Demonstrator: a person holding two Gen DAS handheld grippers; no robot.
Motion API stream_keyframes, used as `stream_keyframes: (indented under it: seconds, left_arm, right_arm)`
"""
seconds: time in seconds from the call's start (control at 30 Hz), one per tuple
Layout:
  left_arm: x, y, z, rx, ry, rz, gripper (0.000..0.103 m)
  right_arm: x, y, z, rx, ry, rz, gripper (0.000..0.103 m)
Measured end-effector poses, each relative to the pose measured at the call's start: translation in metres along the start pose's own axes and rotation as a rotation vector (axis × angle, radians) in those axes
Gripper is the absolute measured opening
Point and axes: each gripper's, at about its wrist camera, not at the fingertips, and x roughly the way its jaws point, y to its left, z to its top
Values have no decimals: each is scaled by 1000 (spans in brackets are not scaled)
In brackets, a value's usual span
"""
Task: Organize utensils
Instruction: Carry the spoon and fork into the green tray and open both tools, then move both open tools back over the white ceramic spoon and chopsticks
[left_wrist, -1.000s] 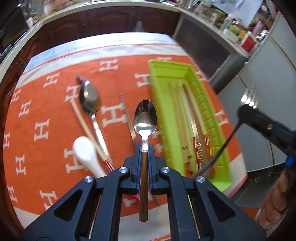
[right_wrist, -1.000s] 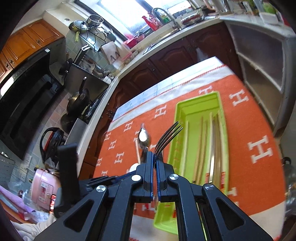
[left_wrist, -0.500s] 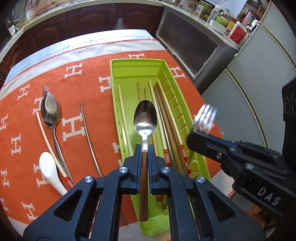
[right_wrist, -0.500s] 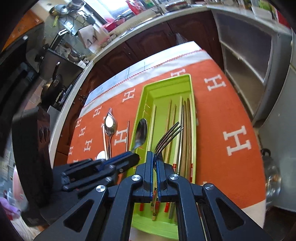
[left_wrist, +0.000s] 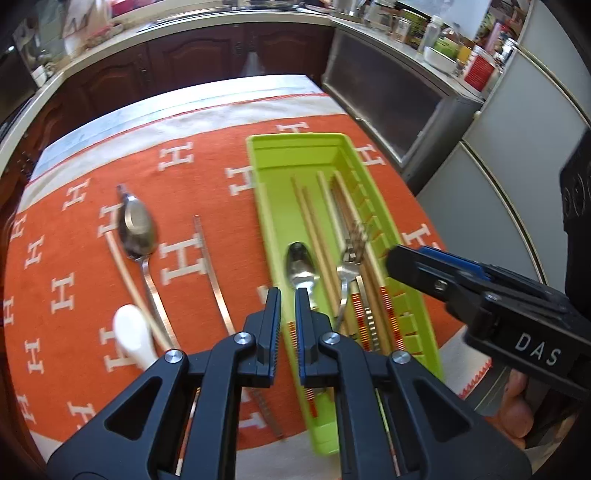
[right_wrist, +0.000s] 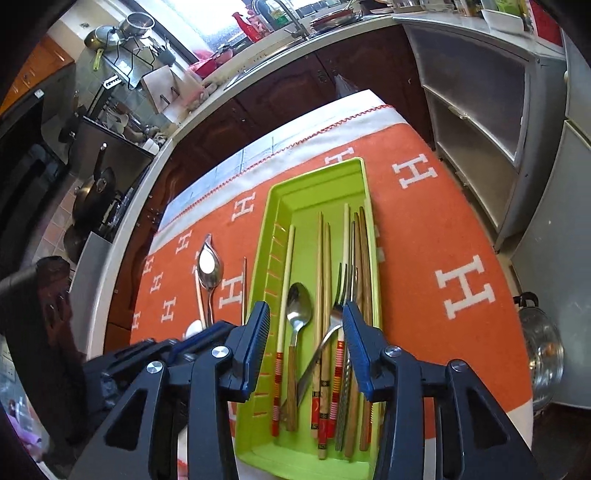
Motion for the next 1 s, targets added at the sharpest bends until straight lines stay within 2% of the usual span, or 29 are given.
stream_keyframes:
  seconds: [0.23, 0.53, 0.67, 0.87, 1.0]
  left_arm:
    - [-19, 41, -15, -59, -1, 62, 4]
    - [-41, 98, -49, -172, -2, 118, 11]
    - [-50, 123, -63, -225, -10, 136, 22]
    - [-57, 151, -81, -281, -14, 144, 24]
    - [-52, 172, -91, -328, 6, 123, 24]
  right_arm:
    - [1, 11, -20, -39, 34, -45, 42]
    - [10, 28, -41, -80, 77, -68, 42]
    - [11, 47, -47, -128, 78, -70, 42]
    - [12, 78, -49, -207, 79, -78, 42]
    - [16, 102, -51, -269, 81, -82, 42]
